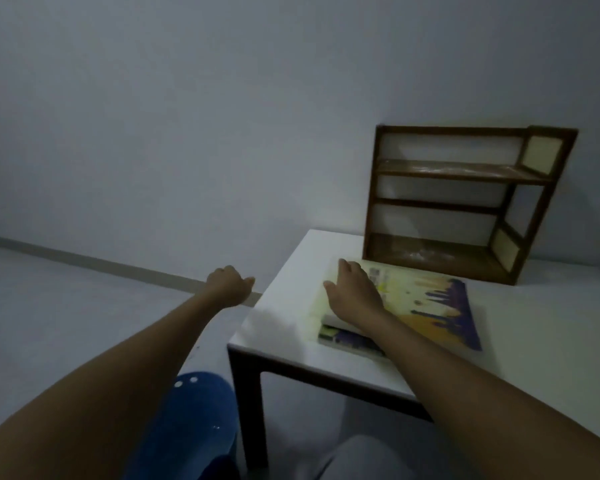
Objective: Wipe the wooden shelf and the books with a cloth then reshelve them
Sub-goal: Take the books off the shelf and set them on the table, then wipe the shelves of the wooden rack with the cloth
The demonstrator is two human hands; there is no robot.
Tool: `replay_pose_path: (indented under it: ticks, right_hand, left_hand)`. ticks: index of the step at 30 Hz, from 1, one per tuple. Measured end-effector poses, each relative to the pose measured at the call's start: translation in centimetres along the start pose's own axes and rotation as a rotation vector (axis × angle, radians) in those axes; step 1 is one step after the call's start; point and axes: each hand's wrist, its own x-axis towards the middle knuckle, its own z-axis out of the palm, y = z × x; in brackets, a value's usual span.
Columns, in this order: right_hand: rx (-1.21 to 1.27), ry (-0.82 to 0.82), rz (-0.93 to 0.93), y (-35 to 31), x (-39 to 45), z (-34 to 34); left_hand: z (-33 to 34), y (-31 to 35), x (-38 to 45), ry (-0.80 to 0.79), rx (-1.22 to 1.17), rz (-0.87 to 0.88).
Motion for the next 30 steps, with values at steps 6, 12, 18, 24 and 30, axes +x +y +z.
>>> replay_pose_path:
  ticks: [6, 12, 18, 24, 30]
  right_hand:
    - [0.075, -0.047, -0.414, -10.4, -4.6, 8.1]
    - [-0.060, -0.325, -0.625, -14.8, -9.5, 17.5]
    - [-0.288, -0.619, -0.601, -13.4, -12.6, 24.5]
    - [-0.453, -0.757, -0.596, -11.4, -14.6, 29.4]
    - [-0.570, -0.756, -0.647, -9.9, -15.4, 31.8]
  left_hand:
    - [-1.4, -12.8, -3.6, 0.037, 0.020, -0.113]
    - [1.3, -21.8, -6.5, -0.036, 0.041, -0.177]
    - [4.6, -25.8, -7.2, -0.126, 0.064, -0.161]
    - [7.3, -28.2, -6.4, -0.183, 0.003, -0.168]
    - [9.8, -30.2, -5.1, -0.239, -0.039, -0.188]
